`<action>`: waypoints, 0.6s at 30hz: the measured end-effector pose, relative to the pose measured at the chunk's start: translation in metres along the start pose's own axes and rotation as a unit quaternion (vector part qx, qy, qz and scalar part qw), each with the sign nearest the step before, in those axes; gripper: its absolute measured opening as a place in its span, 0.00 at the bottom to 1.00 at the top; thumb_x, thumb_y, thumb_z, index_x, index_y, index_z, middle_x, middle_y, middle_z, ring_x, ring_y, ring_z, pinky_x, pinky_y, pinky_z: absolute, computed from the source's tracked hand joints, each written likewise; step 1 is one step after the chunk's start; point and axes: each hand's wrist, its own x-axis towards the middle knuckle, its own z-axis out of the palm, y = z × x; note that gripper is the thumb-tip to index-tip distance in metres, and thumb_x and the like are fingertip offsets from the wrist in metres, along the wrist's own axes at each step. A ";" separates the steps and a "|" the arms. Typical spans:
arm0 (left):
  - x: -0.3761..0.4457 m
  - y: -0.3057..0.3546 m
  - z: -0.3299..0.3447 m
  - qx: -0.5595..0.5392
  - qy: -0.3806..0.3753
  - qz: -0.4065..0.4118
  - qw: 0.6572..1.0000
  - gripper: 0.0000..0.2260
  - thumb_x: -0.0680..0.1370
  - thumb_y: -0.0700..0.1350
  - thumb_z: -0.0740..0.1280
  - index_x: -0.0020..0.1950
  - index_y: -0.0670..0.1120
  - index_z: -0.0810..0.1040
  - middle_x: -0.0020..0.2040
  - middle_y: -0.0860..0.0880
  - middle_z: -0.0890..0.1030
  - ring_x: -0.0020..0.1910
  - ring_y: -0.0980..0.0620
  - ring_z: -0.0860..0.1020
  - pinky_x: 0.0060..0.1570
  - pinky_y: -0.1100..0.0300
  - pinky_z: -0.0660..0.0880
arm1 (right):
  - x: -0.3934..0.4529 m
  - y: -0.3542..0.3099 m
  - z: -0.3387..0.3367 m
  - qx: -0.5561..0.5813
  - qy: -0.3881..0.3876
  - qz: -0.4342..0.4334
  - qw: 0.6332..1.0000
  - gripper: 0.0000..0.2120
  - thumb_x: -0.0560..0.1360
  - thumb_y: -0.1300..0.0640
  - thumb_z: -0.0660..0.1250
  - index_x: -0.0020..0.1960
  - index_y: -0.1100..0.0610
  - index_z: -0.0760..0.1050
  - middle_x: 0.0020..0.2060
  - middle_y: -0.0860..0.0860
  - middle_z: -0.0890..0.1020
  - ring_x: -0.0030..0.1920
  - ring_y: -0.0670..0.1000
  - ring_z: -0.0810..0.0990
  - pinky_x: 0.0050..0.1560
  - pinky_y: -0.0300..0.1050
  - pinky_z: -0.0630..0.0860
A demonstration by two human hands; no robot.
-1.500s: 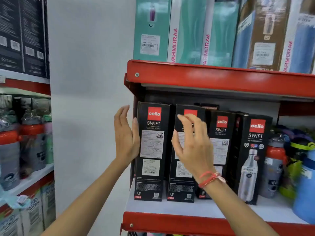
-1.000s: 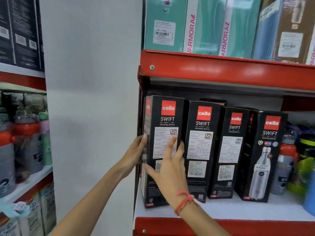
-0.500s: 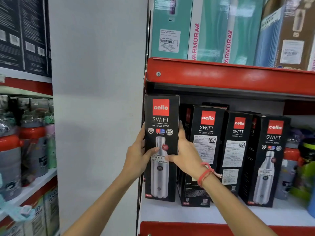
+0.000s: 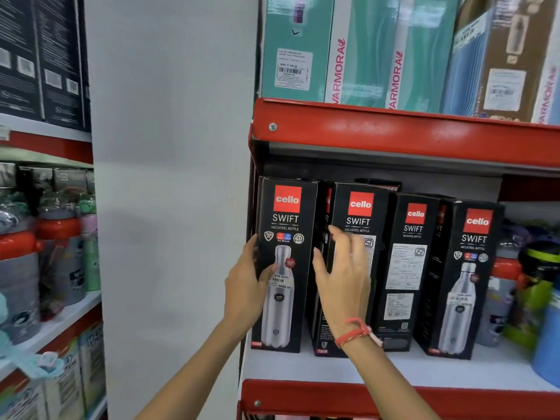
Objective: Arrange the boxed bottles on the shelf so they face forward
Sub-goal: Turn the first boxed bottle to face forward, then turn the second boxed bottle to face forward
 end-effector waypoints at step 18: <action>-0.031 0.060 0.036 -0.063 -0.060 0.079 0.993 0.22 0.73 0.49 0.70 0.66 0.51 0.71 0.59 0.56 0.77 0.57 0.61 0.76 0.57 0.64 0.75 | 0.016 0.076 -0.078 0.315 -0.223 0.139 0.912 0.61 0.55 0.40 0.81 0.75 0.37 0.42 0.74 0.44 0.62 0.73 0.46 0.61 0.74 0.53 0.60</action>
